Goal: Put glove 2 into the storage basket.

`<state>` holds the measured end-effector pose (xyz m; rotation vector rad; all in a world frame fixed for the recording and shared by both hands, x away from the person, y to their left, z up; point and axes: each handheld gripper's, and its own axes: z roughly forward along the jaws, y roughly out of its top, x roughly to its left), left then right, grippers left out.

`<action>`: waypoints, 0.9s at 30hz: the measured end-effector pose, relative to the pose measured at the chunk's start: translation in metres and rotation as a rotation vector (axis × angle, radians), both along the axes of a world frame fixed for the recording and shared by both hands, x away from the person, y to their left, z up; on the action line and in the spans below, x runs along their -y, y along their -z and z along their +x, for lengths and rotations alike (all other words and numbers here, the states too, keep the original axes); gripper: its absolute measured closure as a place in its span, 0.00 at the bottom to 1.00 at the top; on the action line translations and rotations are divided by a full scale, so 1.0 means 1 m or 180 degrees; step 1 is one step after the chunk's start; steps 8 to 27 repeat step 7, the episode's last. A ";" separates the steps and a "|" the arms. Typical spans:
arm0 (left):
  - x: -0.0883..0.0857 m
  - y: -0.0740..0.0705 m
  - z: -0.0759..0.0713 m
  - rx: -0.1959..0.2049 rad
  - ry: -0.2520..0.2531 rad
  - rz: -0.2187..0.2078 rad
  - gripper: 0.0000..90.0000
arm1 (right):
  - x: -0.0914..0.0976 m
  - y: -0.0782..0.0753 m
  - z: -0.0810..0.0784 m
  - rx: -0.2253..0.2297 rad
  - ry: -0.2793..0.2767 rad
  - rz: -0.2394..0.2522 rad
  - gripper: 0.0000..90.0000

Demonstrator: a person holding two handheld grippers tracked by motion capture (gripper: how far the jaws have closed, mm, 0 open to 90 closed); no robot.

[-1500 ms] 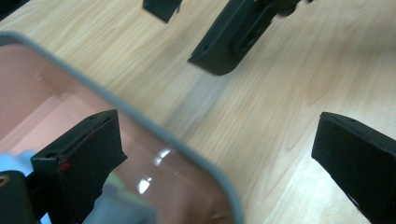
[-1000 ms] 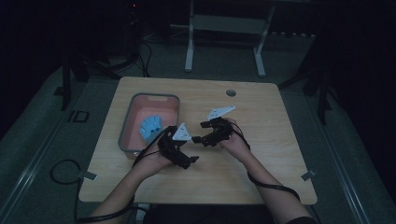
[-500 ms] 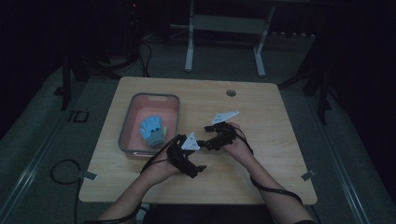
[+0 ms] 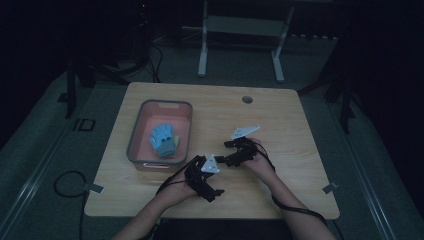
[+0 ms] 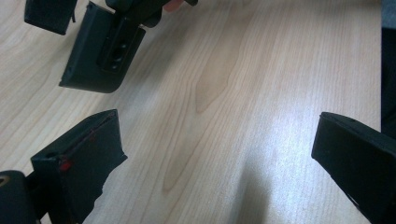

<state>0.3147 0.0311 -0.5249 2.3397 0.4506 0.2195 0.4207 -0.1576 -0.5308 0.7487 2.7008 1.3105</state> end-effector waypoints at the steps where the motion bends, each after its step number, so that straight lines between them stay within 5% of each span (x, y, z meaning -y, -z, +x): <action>1: 0.000 0.001 0.000 0.0000 0.0002 0.0004 0.02 | 0.001 0.002 0.000 -0.0011 0.0002 -0.0016 0.19; 27: 0.000 0.000 0.000 -0.0002 0.0019 0.0004 0.02 | 0.006 0.008 0.001 -0.0021 0.0041 -0.0065 0.19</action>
